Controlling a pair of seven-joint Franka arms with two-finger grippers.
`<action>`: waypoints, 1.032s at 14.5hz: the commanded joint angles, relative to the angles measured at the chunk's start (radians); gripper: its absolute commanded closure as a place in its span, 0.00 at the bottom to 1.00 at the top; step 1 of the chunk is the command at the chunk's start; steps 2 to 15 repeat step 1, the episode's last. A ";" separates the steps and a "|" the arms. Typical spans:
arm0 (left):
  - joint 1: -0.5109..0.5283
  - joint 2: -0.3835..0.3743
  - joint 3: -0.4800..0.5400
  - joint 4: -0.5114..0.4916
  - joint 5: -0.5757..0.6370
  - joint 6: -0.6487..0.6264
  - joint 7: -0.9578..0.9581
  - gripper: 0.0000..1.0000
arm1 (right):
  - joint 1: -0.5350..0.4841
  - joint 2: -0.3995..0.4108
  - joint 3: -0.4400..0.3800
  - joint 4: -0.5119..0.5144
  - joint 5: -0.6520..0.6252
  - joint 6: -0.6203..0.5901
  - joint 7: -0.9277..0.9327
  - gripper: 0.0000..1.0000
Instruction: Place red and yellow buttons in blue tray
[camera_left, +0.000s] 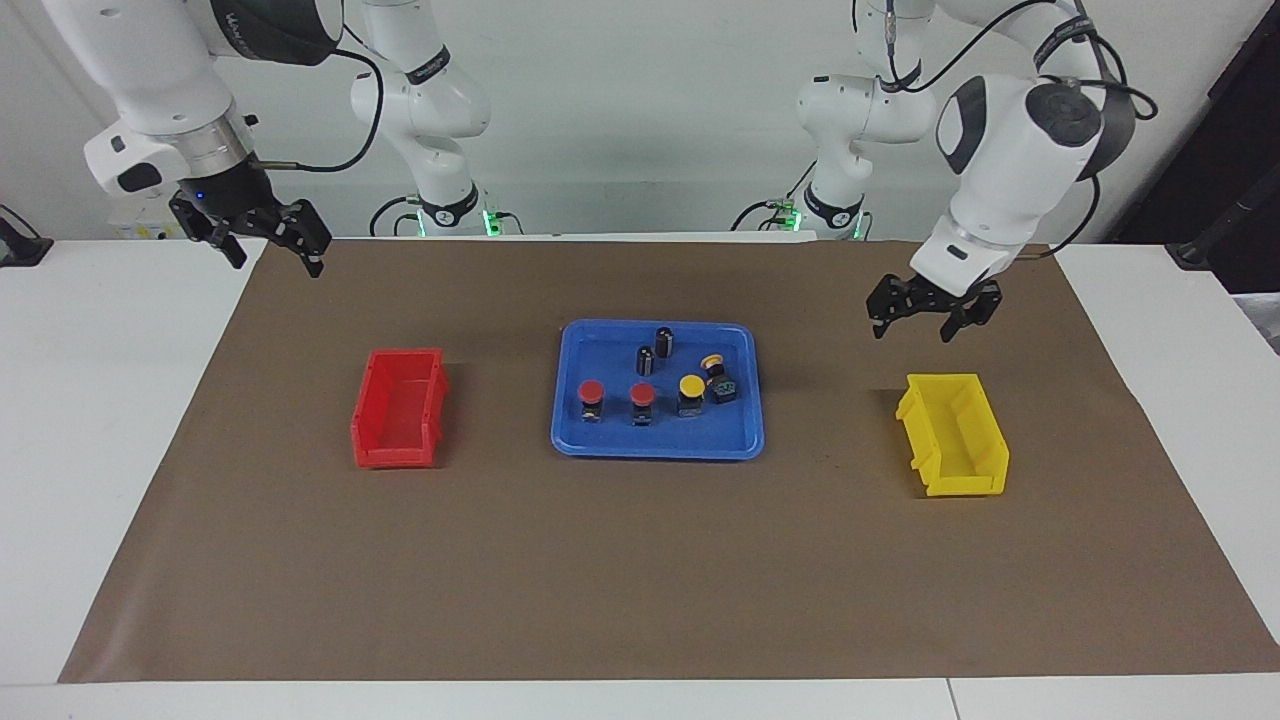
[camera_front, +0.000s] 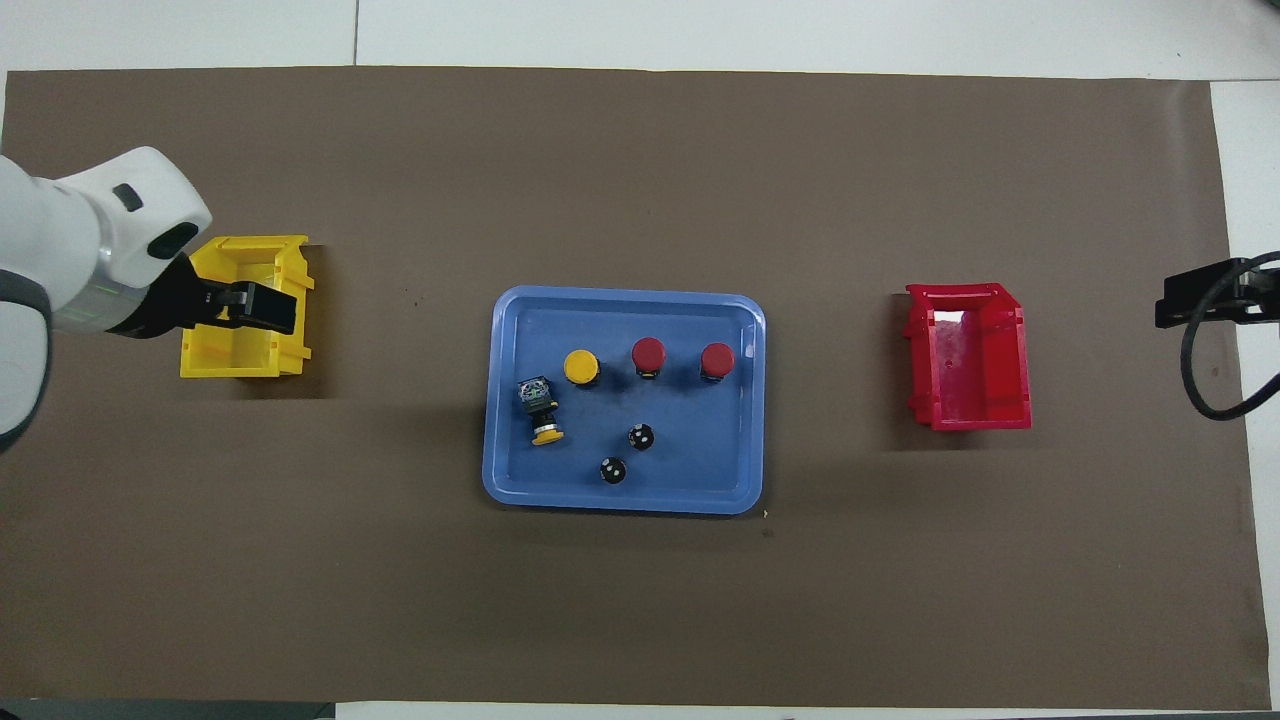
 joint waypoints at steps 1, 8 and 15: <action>0.063 -0.057 -0.009 0.033 0.017 -0.082 0.059 0.00 | -0.016 -0.009 0.005 -0.010 0.022 0.014 -0.030 0.00; 0.063 -0.057 -0.009 0.033 0.017 -0.082 0.059 0.00 | -0.016 -0.009 0.005 -0.010 0.022 0.014 -0.030 0.00; 0.063 -0.057 -0.009 0.033 0.017 -0.082 0.059 0.00 | -0.016 -0.009 0.005 -0.010 0.022 0.014 -0.030 0.00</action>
